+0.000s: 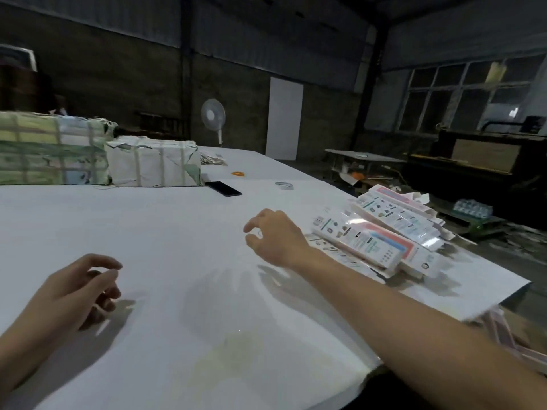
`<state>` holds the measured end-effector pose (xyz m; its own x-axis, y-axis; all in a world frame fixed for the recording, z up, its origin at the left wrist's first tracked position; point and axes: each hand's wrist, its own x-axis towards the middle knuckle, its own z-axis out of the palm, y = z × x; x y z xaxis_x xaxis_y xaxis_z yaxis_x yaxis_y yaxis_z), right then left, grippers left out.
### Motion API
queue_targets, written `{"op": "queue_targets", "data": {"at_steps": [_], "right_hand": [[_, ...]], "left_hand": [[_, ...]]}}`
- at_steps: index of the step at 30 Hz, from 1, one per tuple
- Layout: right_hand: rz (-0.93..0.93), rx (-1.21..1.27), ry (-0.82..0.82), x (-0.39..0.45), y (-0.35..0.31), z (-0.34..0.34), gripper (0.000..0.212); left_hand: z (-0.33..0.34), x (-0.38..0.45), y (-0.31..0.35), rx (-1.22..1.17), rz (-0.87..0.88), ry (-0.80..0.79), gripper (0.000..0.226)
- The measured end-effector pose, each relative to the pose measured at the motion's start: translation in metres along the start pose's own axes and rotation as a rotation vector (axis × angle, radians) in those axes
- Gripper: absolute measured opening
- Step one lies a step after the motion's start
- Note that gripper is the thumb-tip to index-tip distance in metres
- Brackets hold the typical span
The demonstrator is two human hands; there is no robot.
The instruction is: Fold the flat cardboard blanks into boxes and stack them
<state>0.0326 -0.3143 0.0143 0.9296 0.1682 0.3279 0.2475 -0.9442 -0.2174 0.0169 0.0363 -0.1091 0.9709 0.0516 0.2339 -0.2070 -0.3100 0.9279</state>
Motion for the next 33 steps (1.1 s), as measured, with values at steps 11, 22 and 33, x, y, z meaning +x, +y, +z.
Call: {"op": "queue_targets", "data": {"at_steps": [11,22,33], "right_hand": [[-0.356,0.388,-0.101,0.010,-0.153,0.097,0.030],[-0.482,0.520,-0.019,0.006,-0.144,0.118,0.024],[-0.502,0.534,-0.058,0.009,-0.144,0.120,0.024]], "left_hand": [[-0.007,-0.029,0.073,0.358,0.101,0.252,0.019],[-0.080,-0.017,0.058,0.726,-0.023,0.547,0.033],[-0.150,-0.005,0.034,1.334,-0.532,0.346,0.030]]}}
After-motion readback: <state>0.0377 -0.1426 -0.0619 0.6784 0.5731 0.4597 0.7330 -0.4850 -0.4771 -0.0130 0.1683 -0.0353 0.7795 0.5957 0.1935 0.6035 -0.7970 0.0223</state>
